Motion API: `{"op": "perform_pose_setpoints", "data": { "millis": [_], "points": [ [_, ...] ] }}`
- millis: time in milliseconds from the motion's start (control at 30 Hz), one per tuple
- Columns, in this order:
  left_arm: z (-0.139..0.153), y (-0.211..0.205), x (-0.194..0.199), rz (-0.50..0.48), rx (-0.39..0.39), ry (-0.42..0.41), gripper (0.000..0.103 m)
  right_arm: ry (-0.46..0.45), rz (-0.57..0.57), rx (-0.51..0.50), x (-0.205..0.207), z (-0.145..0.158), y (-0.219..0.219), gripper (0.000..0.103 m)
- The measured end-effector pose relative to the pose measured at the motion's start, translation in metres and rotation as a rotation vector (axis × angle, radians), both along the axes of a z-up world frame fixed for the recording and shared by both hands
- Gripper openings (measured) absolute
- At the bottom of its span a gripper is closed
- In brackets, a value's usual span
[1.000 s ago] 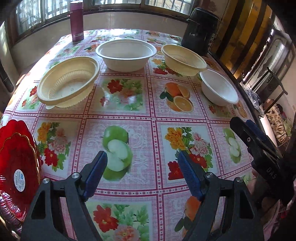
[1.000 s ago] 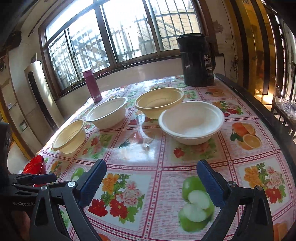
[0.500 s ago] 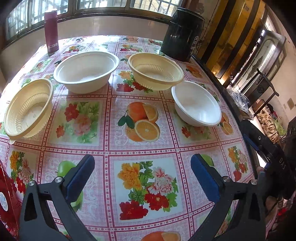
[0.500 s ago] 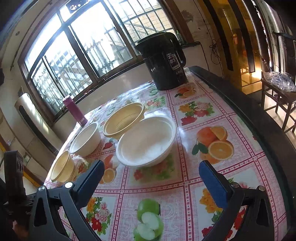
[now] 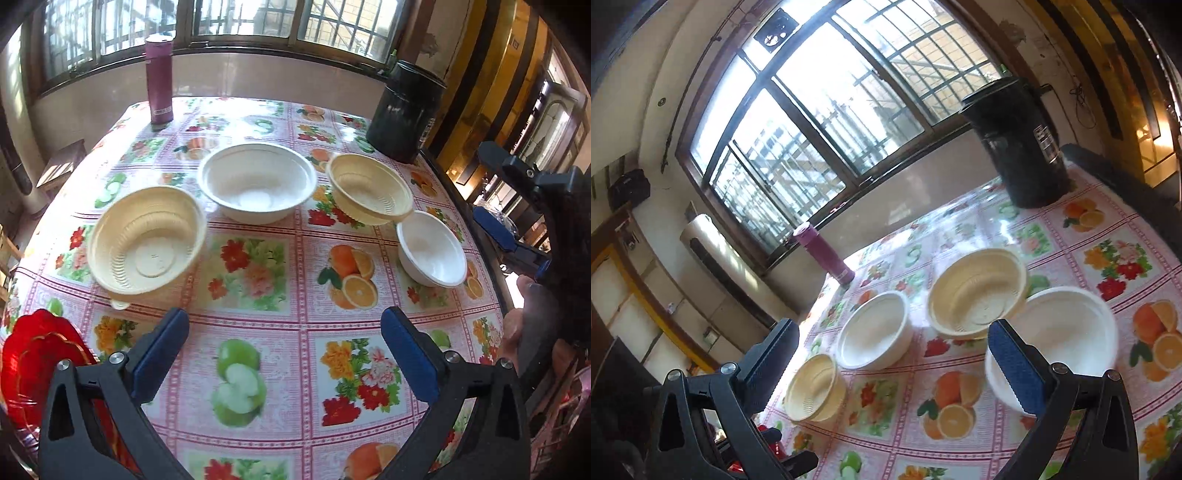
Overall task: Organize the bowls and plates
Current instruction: 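Move the left tool to the beige ribbed plastic bowl, then close the left tool on the beige bowl rim and lift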
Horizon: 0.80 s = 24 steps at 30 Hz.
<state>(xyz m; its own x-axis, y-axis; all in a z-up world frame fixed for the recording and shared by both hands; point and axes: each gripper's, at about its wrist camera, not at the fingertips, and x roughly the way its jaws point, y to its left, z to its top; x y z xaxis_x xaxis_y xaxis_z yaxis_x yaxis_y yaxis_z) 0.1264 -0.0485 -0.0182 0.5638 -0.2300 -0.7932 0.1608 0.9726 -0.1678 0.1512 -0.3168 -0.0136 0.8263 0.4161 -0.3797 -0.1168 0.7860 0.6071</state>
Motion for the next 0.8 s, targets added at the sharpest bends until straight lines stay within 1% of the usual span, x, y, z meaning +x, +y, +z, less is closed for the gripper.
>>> {"op": "perform_pose_setpoints", "data": {
  "millis": [67, 167, 233, 300, 367, 433, 467, 500, 533, 600, 633, 667, 733, 800],
  "points": [
    [0.011, 0.039, 0.003, 0.068, -0.002, 0.012, 0.103, 0.018, 0.054, 0.036, 0.014, 0.000, 0.027, 0.103],
    [0.026, 0.091, 0.007, 0.179, 0.050, 0.016, 0.103, 0.031, 0.117, 0.069, 0.036, 0.007, 0.068, 0.103],
    [0.039, 0.118, 0.008, 0.235, 0.072, 0.018, 0.103, 0.039, 0.162, 0.105, 0.051, 0.015, 0.094, 0.103],
    [0.056, 0.138, 0.010, 0.274, 0.080, 0.012, 0.103, 0.049, 0.215, 0.153, 0.065, 0.023, 0.119, 0.103],
    [0.075, 0.150, 0.009, 0.318, 0.088, -0.021, 0.103, 0.056, 0.268, 0.193, 0.072, 0.029, 0.140, 0.103],
    [0.087, 0.156, 0.011, 0.343, 0.100, -0.057, 0.103, 0.064, 0.317, 0.209, 0.075, 0.025, 0.157, 0.103],
    [0.087, 0.157, 0.014, 0.354, 0.106, -0.061, 0.103, 0.073, 0.334, 0.214, 0.075, 0.018, 0.162, 0.103],
    [0.084, 0.159, 0.016, 0.364, 0.106, -0.057, 0.103, 0.105, 0.351, 0.202, 0.079, 0.010, 0.167, 0.103],
    [0.077, 0.158, 0.020, 0.367, 0.102, -0.045, 0.103, 0.162, 0.370, 0.184, 0.085, 0.002, 0.170, 0.103],
    [0.058, 0.154, 0.029, 0.358, 0.101, -0.006, 0.103, 0.274, 0.409, 0.177, 0.095, -0.019, 0.171, 0.103],
    [0.046, 0.150, 0.036, 0.351, 0.117, 0.017, 0.103, 0.324, 0.418, 0.167, 0.099, -0.030, 0.171, 0.103],
    [0.036, 0.146, 0.043, 0.345, 0.146, 0.046, 0.103, 0.359, 0.404, 0.176, 0.104, -0.040, 0.167, 0.103],
    [0.013, 0.138, 0.058, 0.312, 0.194, 0.126, 0.103, 0.403, 0.364, 0.226, 0.109, -0.058, 0.153, 0.103],
    [-0.001, 0.135, 0.070, 0.289, 0.196, 0.188, 0.103, 0.434, 0.367, 0.267, 0.114, -0.069, 0.149, 0.102]
  ]
}}
